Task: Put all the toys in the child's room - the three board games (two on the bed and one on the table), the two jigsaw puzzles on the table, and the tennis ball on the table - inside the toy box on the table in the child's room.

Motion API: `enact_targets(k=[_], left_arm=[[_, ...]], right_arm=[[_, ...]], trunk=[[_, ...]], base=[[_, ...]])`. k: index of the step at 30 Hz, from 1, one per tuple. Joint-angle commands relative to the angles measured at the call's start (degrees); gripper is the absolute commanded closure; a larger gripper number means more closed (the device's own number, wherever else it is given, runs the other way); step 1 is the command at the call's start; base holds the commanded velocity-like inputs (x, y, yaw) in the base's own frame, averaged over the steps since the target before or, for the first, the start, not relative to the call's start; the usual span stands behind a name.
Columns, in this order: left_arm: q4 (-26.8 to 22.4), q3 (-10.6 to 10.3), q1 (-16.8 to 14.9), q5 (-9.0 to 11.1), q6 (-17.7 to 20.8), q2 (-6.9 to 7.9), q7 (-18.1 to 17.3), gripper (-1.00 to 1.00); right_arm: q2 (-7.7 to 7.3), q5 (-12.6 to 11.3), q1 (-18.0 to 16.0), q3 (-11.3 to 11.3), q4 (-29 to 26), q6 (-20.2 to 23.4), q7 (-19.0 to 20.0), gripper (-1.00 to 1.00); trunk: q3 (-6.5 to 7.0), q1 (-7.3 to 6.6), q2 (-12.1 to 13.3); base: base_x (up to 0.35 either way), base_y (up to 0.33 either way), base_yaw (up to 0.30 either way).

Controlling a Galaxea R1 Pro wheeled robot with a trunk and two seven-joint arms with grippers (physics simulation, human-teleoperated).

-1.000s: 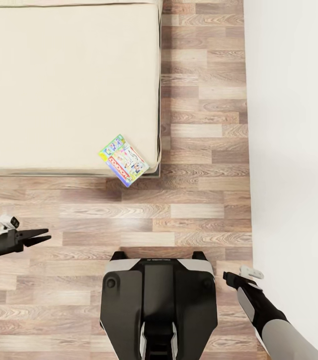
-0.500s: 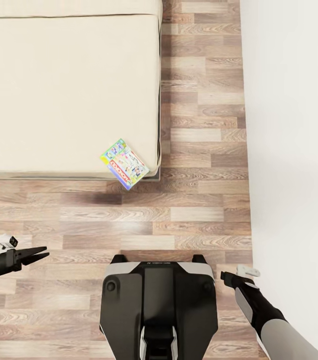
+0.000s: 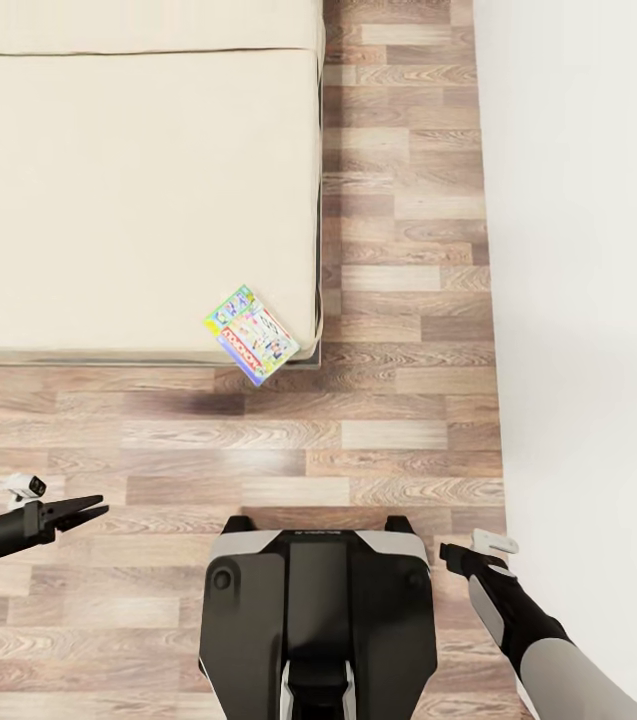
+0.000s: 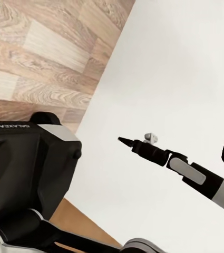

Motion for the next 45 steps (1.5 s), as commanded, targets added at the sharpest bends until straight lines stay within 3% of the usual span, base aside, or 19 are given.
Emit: enact_targets(k=[1, 24, 39, 45], left_arm=[[0.0, 0.1, 0.0, 0.0, 0.5, -0.11, -0.2, -1.0], [0.0, 0.6, 0.0, -0.1, -1.0, -0.89, -0.1, -1.0], [0.0, 0.7, 0.0, -0.2, -1.7, -3.71, 4.9, -1.0], [0.0, 0.7, 0.0, -0.2, -1.9, -3.98, 7.4, -1.0]], right_arm=[[0.01, -0.6, 0.0, 0.1, -0.1, 0.3, -0.2, -1.0], [0.32, -0.6, 0.0, 0.1, -0.2, 0.2, -0.3, -1.0], [-0.03, -0.6, 0.0, 0.1, -0.1, 0.2, -0.2, -1.0], [-0.07, -0.7, 0.0, 0.1, -0.1, 0.2, -0.2, -1.0]], trunk=[[0.05, 0.04, -0.1], [2.22, 0.04, -0.1], [3.65, 0.04, -0.1], [4.21, 0.04, -0.1]], base=[[-0.02, 0.0, 0.0], [-0.114, 0.0, 0.0], [-0.005, 0.0, 0.0], [-0.062, 0.0, 0.0]])
